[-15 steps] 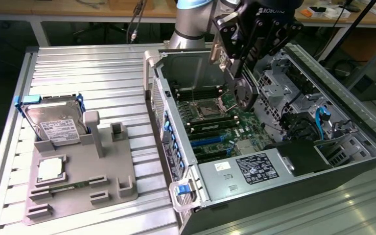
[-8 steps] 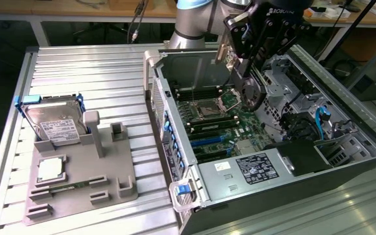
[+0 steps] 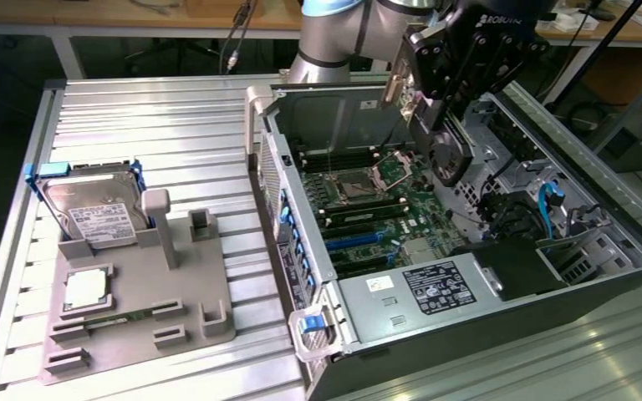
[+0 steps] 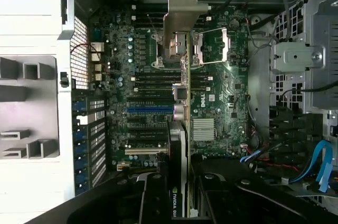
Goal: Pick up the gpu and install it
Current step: 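Pick up the gpu and move the gpu toward the slot, then insert the gpu into the slot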
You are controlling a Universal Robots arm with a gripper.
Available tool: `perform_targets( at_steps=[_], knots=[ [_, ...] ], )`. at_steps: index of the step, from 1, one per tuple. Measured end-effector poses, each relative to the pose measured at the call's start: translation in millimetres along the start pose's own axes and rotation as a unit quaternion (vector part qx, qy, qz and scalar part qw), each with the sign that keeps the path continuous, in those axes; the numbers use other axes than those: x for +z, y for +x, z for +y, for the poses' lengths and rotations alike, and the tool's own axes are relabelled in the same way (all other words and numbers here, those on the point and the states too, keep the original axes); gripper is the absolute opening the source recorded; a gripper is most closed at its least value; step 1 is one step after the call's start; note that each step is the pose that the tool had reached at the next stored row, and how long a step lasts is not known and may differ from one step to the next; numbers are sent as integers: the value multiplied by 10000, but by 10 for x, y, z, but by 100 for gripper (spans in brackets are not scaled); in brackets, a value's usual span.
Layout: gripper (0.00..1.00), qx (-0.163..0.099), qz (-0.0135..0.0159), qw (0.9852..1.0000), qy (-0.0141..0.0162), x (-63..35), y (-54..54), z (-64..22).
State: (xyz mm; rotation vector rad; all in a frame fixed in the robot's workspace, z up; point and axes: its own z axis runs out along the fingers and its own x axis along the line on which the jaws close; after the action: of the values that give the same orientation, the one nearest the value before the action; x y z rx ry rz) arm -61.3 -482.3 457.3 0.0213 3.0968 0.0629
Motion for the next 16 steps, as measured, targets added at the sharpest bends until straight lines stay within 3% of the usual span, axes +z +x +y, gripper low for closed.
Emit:
perform_targets(
  at_steps=[16],
  knots=[
    [27, -1, 0, 10000, -1, 3, -39, 0]
  ],
)
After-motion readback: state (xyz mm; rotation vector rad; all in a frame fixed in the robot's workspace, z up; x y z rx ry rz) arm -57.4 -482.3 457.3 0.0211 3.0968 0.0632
